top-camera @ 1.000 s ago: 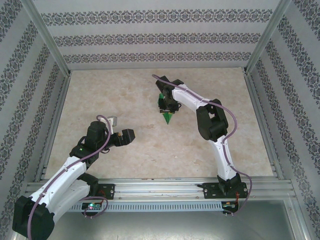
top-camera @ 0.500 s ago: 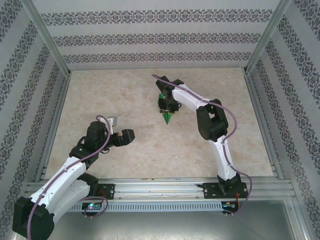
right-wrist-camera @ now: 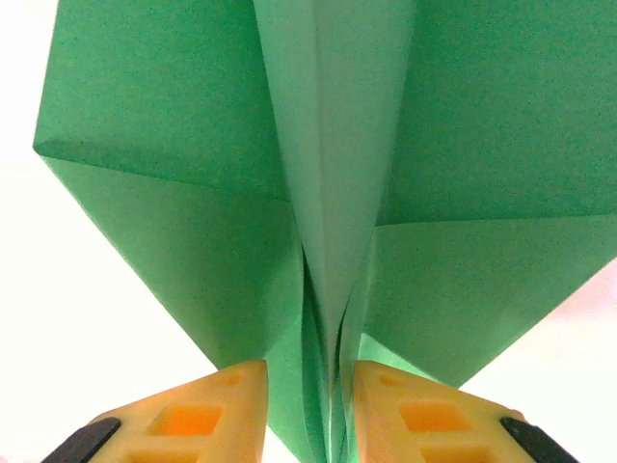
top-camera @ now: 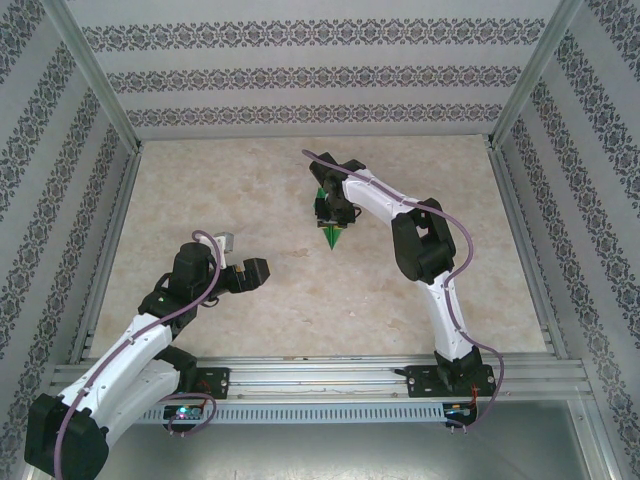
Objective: Fold a paper plane with a square sheet of paper (fold left side to right side)
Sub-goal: Rotate the paper plane at the center of the table.
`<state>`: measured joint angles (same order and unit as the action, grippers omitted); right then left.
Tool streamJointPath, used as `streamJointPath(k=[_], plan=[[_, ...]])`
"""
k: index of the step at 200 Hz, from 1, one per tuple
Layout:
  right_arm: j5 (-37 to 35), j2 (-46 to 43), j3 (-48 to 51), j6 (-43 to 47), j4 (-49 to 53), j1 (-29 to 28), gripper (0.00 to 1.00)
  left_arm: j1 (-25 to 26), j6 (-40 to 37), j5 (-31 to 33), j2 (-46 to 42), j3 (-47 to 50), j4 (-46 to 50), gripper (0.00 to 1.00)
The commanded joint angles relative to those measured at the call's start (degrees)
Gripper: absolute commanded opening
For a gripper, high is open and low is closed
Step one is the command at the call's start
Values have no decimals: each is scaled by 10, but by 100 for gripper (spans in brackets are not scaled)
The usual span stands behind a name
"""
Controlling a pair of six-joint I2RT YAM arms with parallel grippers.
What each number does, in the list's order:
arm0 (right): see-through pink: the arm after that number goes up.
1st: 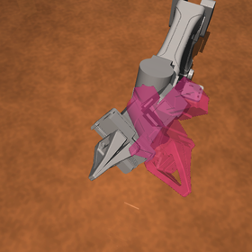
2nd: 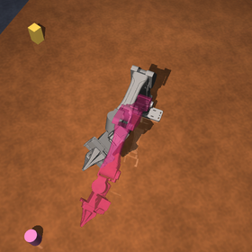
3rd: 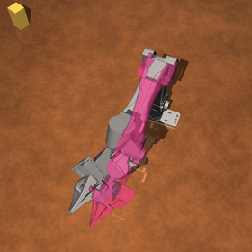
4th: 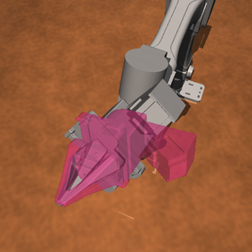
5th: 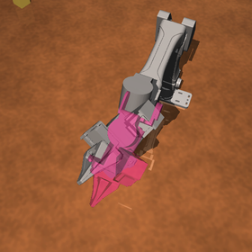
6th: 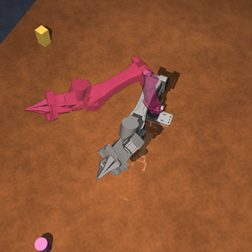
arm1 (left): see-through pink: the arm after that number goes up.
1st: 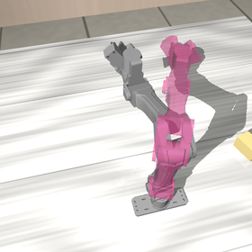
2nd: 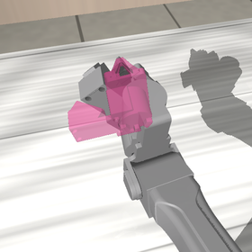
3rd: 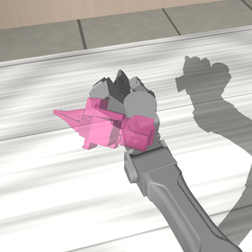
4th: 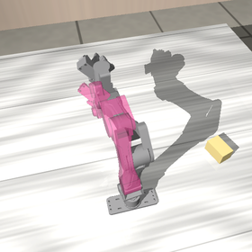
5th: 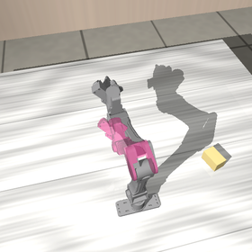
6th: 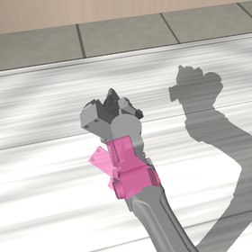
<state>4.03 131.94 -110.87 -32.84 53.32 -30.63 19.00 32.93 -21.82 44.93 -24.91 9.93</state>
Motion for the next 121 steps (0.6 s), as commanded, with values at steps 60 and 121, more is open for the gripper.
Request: streamJointPath(k=[60,121], plan=[[-16,-9,0,3,8,-3,31,-8,-16,11,-7,-21,16,100],[-27,-48,8,22,7,-4,38,-8,-23,18,-3,-32,23,100]])
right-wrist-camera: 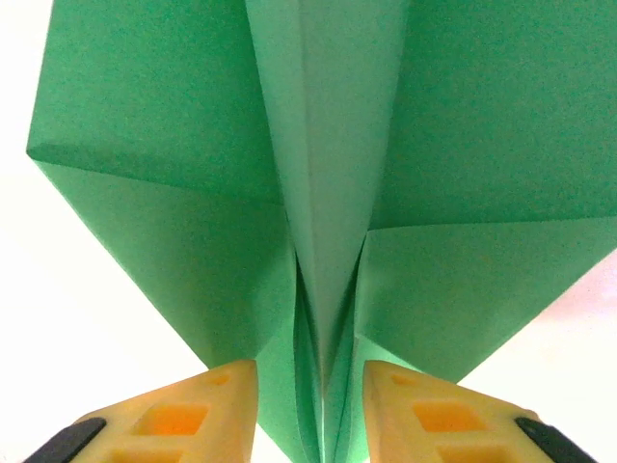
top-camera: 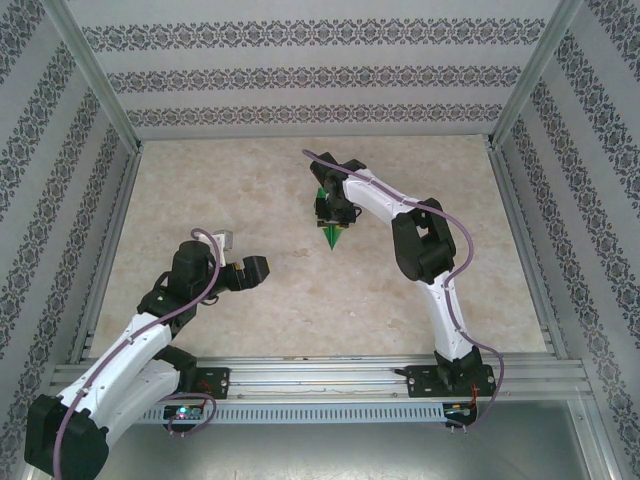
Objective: Fold a paper plane with a square sheet of paper (fold left side to right side)
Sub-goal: Rotate the paper plane at the center of the table, then reset both arms
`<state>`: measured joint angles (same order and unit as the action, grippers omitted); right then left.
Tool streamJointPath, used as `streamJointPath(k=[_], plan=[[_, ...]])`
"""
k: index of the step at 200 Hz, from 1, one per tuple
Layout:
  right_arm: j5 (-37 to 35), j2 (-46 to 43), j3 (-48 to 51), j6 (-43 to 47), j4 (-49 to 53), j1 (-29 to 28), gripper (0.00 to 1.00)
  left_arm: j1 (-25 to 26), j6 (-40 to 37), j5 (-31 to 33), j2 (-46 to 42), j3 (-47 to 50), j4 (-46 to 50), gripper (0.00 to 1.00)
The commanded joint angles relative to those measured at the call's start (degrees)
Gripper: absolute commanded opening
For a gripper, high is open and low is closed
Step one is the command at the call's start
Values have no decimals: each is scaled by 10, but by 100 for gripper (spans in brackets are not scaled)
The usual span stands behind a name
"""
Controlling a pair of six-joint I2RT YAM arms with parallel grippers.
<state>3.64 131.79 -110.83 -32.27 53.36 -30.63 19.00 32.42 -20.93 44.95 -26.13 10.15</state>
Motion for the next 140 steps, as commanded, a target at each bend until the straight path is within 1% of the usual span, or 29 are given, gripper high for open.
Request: streamJointPath(k=[1,47,79,101,124,140], plan=[[-23,-48,8,17,7,-5,38,-8,-18,9,-3,-20,21,100],[-43,-139,76,37,-28,-7,48,-9,-19,18,8,-30,17,100],[-56,-235,156,55,-72,-12,58,-13,-11,36,14,-33,8,100],[-64,-304,224,73,-106,-14,67,-15,-2,51,17,-35,4,100],[-88,-377,289,98,-141,-14,76,-19,2,70,20,-34,-6,100],[-114,-424,318,128,-146,-20,82,-22,-2,78,24,-38,-10,100]])
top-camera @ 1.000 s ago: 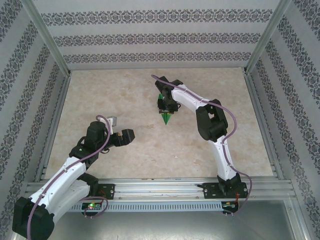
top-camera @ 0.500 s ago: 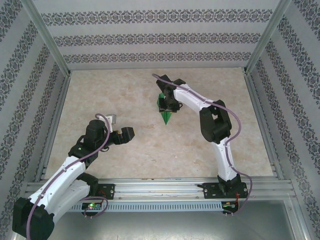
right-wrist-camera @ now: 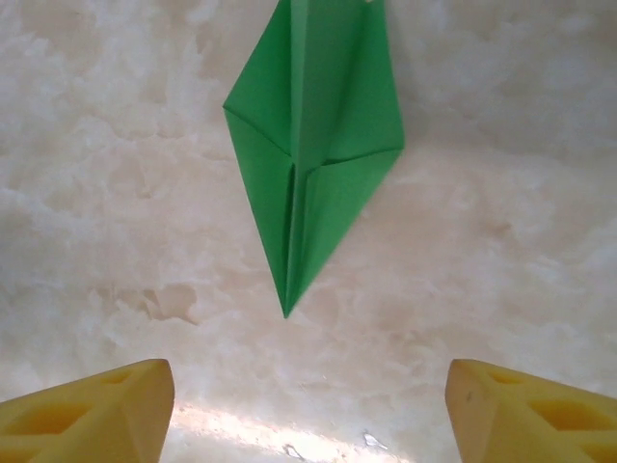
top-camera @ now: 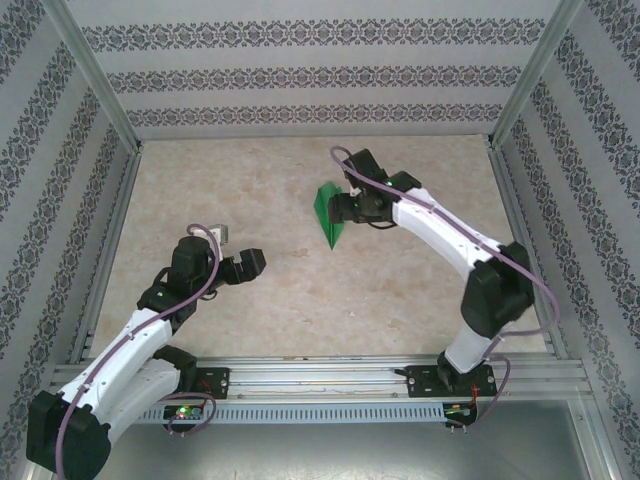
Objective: Fold a paper plane with a square sheet of paper (fold left side to right side)
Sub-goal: Reset both arms
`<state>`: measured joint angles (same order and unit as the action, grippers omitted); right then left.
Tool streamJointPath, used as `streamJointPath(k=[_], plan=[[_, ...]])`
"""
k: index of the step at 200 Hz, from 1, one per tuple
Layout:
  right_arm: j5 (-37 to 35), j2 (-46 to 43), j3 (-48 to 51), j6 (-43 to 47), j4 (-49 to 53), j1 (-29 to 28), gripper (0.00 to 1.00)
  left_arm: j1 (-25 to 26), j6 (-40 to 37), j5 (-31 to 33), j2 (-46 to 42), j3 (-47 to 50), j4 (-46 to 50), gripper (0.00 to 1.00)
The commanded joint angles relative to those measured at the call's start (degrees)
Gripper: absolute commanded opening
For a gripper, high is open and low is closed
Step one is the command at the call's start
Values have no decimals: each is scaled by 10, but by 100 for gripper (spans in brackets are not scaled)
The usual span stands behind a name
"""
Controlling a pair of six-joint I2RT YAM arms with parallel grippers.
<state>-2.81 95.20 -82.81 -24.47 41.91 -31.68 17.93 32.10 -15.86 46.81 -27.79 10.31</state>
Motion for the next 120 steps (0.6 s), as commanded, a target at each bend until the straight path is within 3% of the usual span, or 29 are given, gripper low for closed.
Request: streamJointPath(k=[1,30,120], plan=[[-52,-61,40,53,-32,-10,82,-12,1,27,7,-22,-12,100],[-101,-143,92,99,-38,-22,98,-15,-15,36,12,-34,-12,100],[-170,-410,345,126,-201,40,98,-33,-45,58,6,-64,-4,100]])
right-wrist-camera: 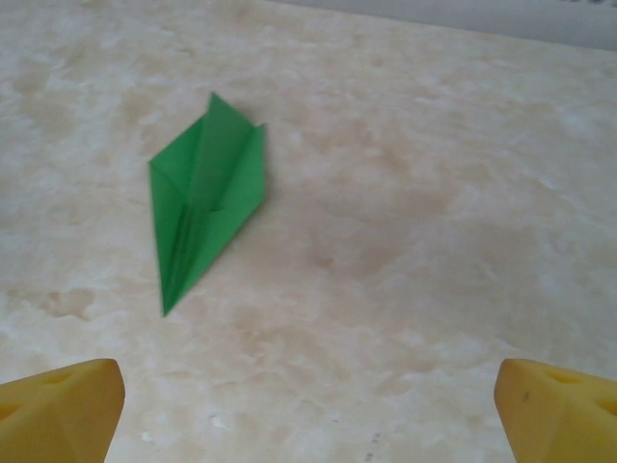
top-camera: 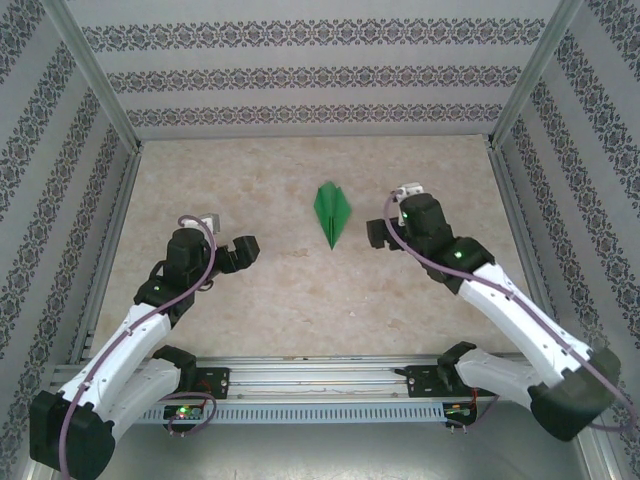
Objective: Fold a paper plane with a square sheet of paper (fold left side to right side)
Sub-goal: Reset both arms
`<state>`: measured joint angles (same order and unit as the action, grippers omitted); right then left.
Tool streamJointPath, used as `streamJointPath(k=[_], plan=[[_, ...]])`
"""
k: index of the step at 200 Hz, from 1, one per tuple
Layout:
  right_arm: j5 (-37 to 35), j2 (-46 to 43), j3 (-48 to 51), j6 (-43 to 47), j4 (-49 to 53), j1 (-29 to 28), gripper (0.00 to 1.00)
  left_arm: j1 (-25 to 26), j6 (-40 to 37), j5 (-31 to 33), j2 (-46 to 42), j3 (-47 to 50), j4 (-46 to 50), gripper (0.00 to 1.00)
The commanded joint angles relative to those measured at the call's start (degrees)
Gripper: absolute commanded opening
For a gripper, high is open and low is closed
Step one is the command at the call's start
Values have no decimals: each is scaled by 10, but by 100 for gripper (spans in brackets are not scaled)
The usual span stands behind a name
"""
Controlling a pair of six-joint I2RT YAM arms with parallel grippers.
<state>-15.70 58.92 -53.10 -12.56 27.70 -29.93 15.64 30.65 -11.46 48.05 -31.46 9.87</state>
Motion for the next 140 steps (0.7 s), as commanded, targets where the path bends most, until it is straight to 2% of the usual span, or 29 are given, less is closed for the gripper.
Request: streamJointPath(k=[1,47,97,118,140], plan=[[-41,-50,50,7,-60,24,98,-11,-30,14,-7,-29,1,100],[-42,-135,147,62,-141,67,98,-13,-61,40,-28,-54,41,100],[-38,-150,223,74,-217,141,98,-15,-74,63,-47,-65,61,100],[-9,-146,275,66,-284,187,98,-16,-77,70,-52,-62,64,100],[56,-135,321,69,-368,233,98,-17,-80,74,-55,-58,66,100]])
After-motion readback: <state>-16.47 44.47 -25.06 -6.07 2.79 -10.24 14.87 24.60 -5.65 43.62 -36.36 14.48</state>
